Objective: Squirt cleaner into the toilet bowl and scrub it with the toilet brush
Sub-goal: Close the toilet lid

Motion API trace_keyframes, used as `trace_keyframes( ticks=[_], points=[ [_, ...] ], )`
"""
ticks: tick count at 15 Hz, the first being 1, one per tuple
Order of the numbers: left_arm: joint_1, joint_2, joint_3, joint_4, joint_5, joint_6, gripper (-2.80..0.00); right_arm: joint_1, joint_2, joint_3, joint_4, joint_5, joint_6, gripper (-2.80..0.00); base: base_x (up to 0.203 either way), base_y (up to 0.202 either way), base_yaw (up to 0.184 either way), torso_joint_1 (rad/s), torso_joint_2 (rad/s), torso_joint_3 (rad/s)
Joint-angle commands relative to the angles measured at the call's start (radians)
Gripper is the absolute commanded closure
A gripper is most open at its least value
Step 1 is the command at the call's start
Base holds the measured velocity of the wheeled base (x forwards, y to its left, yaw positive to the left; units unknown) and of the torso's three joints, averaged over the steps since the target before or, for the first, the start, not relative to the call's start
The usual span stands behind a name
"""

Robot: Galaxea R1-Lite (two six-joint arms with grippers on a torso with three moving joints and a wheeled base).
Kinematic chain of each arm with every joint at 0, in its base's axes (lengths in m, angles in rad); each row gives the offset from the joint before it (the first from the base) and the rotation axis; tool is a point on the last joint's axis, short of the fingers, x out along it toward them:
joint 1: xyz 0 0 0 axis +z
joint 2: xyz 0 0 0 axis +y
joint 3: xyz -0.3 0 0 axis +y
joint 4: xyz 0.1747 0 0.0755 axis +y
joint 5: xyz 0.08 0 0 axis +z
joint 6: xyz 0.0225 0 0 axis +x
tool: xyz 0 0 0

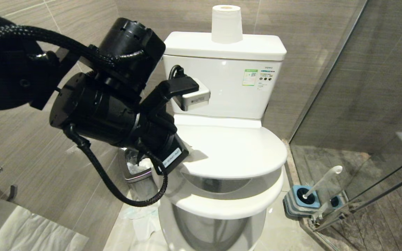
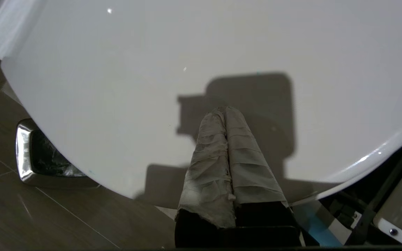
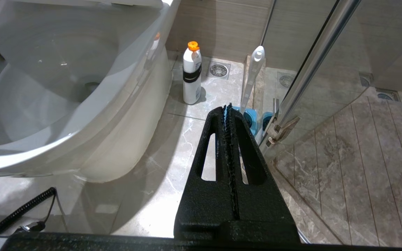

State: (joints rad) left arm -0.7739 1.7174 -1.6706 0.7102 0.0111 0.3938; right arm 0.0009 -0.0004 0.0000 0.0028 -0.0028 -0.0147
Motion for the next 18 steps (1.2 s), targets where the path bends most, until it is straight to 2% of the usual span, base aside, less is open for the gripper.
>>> trace_keyframes(
  ticks=[1,6,9,11,14,18],
  points=[
    [-0.023,0.000,0.039,0.009,-0.002,0.002,0.00,0.001,0.000,0.002,0.000,0.000,-0.001,0.00,0.000,0.000,0.000,0.000,0.00,0.000],
    [-0.089,0.023,0.164,0.001,0.000,-0.007,0.00,0.001,0.000,0.002,0.000,0.000,-0.001,0.00,0.000,0.000,0.000,0.000,0.00,0.000],
    [-0.130,0.045,0.230,-0.043,0.003,-0.012,0.00,0.001,0.000,0.002,0.000,0.000,-0.001,0.00,0.000,0.000,0.000,0.000,0.00,0.000],
    [-0.143,0.065,0.242,-0.060,0.028,-0.013,0.00,0.000,0.000,0.002,0.000,0.000,-0.001,0.00,0.000,0.000,0.000,0.000,0.00,0.000],
    [-0.151,0.087,0.268,-0.064,0.029,-0.013,0.00,0.000,0.000,0.002,0.000,0.000,-0.001,0.00,0.000,0.000,0.000,0.000,0.00,0.000],
    [-0.164,0.095,0.372,-0.116,0.030,-0.024,0.00,0.001,0.000,0.002,0.000,0.000,-0.001,0.00,0.000,0.000,0.000,0.000,0.00,0.000]
  ],
)
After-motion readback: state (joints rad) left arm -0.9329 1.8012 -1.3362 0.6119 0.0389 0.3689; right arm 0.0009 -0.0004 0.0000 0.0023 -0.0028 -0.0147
